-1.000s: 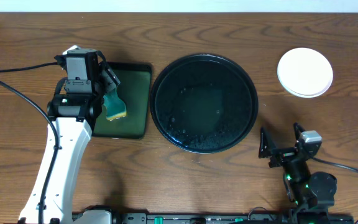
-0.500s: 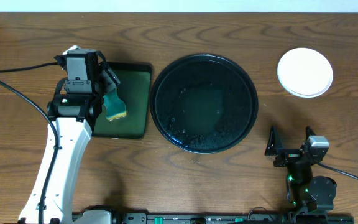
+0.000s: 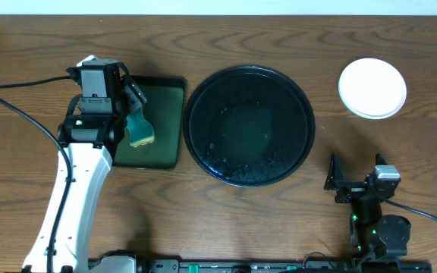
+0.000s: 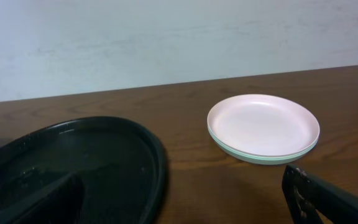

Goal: Clean dirty plates on tray and stack at the side

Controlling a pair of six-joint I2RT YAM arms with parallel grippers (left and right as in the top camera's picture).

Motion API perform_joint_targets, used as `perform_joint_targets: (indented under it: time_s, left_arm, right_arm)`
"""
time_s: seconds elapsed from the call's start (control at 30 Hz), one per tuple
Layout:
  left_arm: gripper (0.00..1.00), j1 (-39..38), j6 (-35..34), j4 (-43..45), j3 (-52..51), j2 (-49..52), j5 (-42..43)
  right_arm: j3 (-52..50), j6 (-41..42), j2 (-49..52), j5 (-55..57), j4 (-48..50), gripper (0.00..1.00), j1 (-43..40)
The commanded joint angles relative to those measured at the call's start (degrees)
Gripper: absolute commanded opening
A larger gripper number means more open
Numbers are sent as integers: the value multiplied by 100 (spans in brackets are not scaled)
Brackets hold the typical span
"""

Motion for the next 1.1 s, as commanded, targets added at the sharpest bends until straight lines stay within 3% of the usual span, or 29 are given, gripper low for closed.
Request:
perform_joint_targets:
  time_s: [0.0, 0.43, 0.67, 1.07]
  left_arm:
    - [80, 20, 57, -4, 55, 22, -9]
    - [80, 20, 57, -4, 55, 22, -9]
    - [80, 20, 57, -4, 55, 22, -9]
    - [80, 20, 57, -4, 55, 22, -9]
  right_arm:
    - [-11, -81, -42, 90, -26, 99, -28]
    - [-11, -83, -42, 90, -24, 99, -26]
    - [-11, -1390, -42, 205, -35, 99, -66]
    - [-11, -955, -42, 101, -26, 99, -61]
